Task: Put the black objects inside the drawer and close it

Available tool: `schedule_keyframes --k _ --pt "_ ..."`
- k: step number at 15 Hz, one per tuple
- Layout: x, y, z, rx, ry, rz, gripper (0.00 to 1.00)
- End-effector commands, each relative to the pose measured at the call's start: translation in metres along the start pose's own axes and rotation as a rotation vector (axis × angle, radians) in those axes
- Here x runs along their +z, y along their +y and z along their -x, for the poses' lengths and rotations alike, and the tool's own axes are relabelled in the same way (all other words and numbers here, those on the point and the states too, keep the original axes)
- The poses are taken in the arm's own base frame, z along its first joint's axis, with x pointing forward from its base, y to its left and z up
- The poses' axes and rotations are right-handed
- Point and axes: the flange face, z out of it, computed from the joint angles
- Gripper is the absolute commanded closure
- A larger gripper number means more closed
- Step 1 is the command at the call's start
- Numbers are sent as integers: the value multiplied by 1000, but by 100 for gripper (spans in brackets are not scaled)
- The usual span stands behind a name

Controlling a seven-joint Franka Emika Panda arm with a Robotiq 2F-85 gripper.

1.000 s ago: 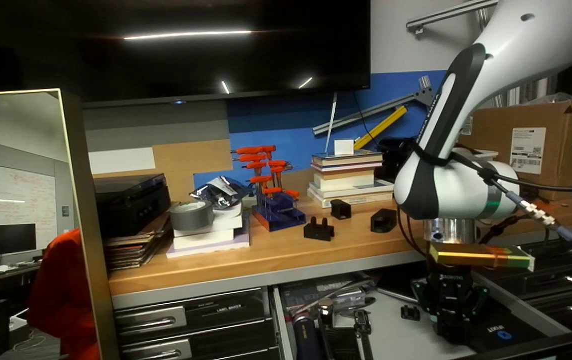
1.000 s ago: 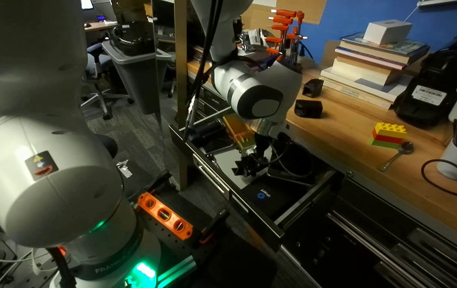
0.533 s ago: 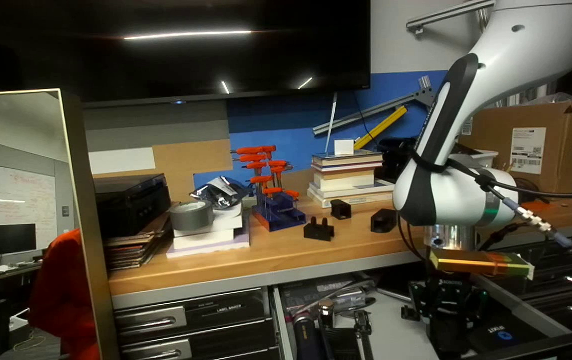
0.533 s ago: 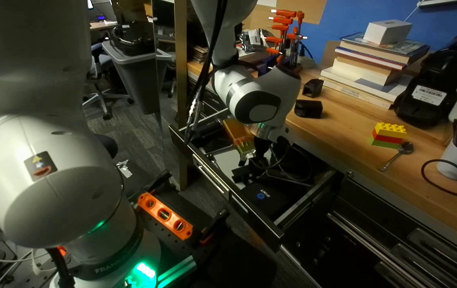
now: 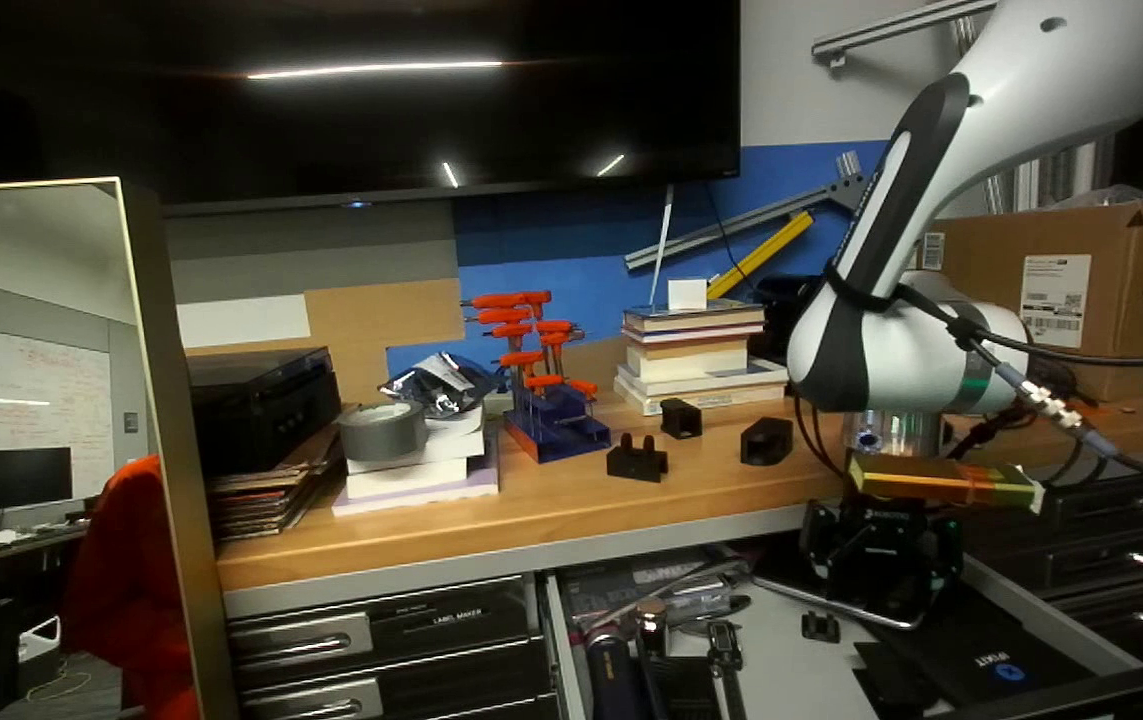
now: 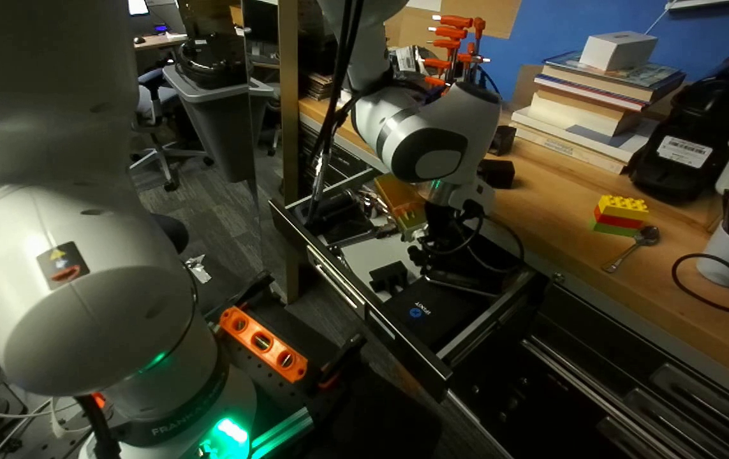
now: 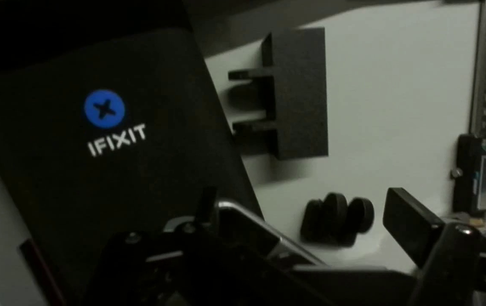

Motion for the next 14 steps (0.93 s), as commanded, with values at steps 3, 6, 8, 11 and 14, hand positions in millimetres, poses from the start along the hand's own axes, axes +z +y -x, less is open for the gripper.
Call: schedule_keyframes --k 3,6,8,11,14 --pt "-87 -27 -38 -12 104 -38 1" --pt "-127 -44 -62 -15 163 -46 0" --pt "-147 -53 -80 -3 186 -57 0" --pt "-167 -62 -101 24 172 -77 0" --pt "-175 -71 -117 141 145 -87 0"
